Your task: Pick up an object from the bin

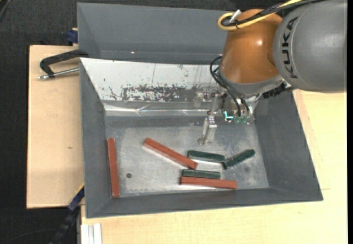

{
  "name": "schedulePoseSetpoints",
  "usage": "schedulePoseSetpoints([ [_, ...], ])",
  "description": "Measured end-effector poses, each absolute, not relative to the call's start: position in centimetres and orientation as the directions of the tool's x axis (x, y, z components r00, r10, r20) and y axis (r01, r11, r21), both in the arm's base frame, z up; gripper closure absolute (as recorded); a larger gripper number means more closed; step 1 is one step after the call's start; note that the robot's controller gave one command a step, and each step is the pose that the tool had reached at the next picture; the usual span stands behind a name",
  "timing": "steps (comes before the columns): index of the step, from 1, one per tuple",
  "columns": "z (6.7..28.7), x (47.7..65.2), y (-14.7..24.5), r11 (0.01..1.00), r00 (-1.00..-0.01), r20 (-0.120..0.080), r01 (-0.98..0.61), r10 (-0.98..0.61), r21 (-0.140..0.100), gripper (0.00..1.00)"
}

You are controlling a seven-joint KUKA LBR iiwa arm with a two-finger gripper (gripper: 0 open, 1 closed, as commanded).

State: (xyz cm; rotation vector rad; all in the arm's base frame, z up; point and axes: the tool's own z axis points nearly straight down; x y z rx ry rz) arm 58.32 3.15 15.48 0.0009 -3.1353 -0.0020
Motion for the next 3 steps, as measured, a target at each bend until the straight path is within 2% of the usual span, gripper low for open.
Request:
schedulePoseSetpoints([
  [1, 6.6, 51.6, 1.5, 0.998, -0.998, 0.009, 0.064, 0.064, 0.000, 0.00],
  [2, 10.1, 50.0, 2.1, 0.986, -0.986, 0.000, 0.166, 0.166, 0.002, 0.00],
  [3, 11.2, 50.4, 1.7, 0.976, -0.976, -0.006, 0.219, 0.219, 0.002, 0.00],
])
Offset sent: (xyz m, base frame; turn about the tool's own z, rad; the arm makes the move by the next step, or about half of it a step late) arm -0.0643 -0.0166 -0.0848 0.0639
